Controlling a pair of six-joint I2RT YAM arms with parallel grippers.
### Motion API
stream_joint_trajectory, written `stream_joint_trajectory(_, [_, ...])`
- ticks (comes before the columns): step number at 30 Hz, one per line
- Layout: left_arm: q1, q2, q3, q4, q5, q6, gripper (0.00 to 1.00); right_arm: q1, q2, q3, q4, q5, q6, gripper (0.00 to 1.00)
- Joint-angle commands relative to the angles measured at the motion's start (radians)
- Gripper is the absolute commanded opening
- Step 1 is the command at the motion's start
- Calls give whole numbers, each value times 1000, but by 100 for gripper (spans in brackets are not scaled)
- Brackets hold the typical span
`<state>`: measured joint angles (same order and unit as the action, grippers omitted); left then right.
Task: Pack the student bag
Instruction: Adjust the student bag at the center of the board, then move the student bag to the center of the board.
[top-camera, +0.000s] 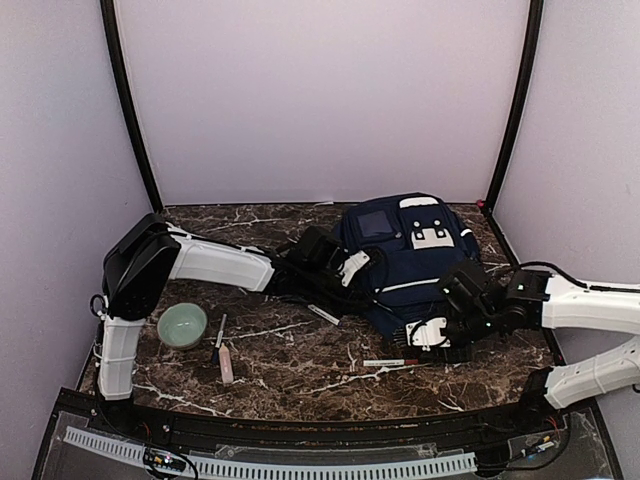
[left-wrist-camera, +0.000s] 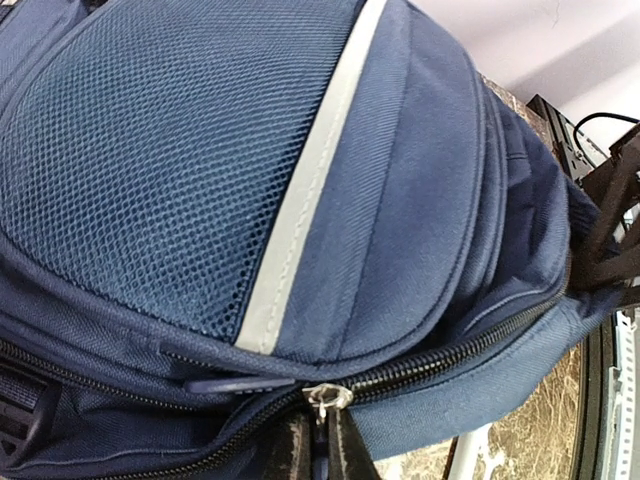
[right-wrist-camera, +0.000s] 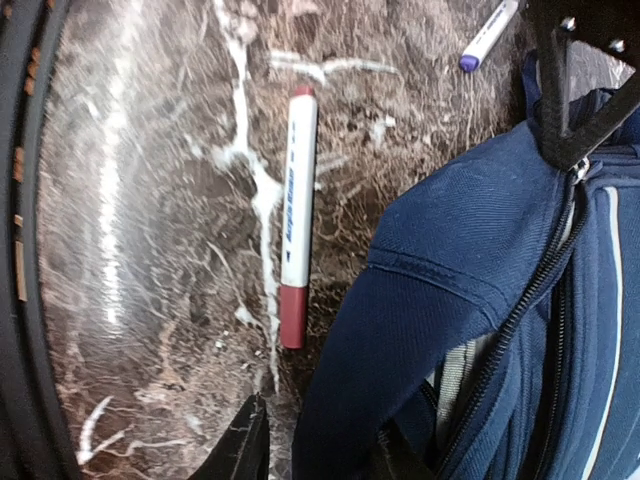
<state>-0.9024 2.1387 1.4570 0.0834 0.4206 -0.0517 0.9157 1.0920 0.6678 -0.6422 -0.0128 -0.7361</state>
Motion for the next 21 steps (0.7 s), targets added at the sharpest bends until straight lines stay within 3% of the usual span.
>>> stream_joint_trajectory(1, [33, -37, -35, 32, -44, -14, 0, -47, -29, 105, -147, -238, 24, 31])
stream_joint_trajectory(4, [33, -73, -102, 75, 7, -11, 0, -203, -45, 132, -137, -298, 12, 39])
stream_joint_trajectory(11, [26, -124, -170, 91, 7, -10, 0, -526, 134, 97, -59, -317, -8, 38])
stream_joint_trajectory(17, [9, -137, -180, 106, -2, -16, 0, -586, 397, 187, 110, -125, 137, 35])
stream_joint_trajectory(21, [-14, -136, -182, 124, -4, -32, 0, -587, 594, 335, 159, -95, 215, 34])
